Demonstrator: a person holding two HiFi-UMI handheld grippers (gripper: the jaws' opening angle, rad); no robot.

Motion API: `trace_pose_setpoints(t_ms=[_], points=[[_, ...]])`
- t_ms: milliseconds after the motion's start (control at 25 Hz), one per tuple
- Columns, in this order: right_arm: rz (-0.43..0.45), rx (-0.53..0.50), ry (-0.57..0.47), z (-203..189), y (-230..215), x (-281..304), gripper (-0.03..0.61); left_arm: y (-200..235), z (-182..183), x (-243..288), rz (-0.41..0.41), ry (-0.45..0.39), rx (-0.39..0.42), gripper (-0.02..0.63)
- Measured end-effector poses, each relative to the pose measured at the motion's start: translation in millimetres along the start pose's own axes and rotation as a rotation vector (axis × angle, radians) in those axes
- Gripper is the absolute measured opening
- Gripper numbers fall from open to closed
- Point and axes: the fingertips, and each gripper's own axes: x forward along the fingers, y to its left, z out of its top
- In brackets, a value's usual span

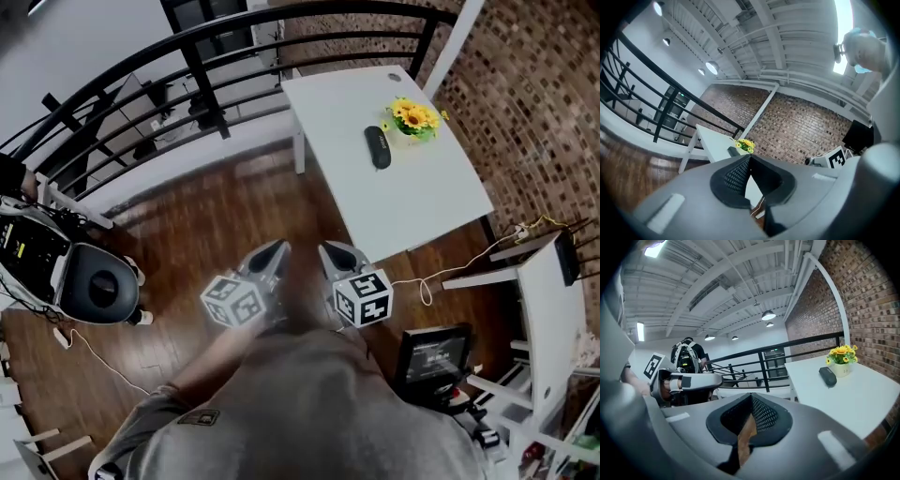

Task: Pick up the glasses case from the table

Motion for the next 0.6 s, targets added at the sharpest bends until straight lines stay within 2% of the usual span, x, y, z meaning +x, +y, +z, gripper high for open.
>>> trace_pose_setpoints(t_ms=[200, 360, 600], points=[[-0.07, 0.02, 0.012, 25, 0, 64, 0.011, 59, 36, 22, -0.054, 0.042, -0.008, 0.0], [-0.102, 0.024, 0.017, 33, -8, 85, 0.011, 79, 44, 40, -0.075, 0.071, -0.014, 0.001], [-0.172, 0.053, 0.001, 55, -76, 114, 0.011, 94, 53, 115, -0.131, 0.128, 0.016, 0.002]])
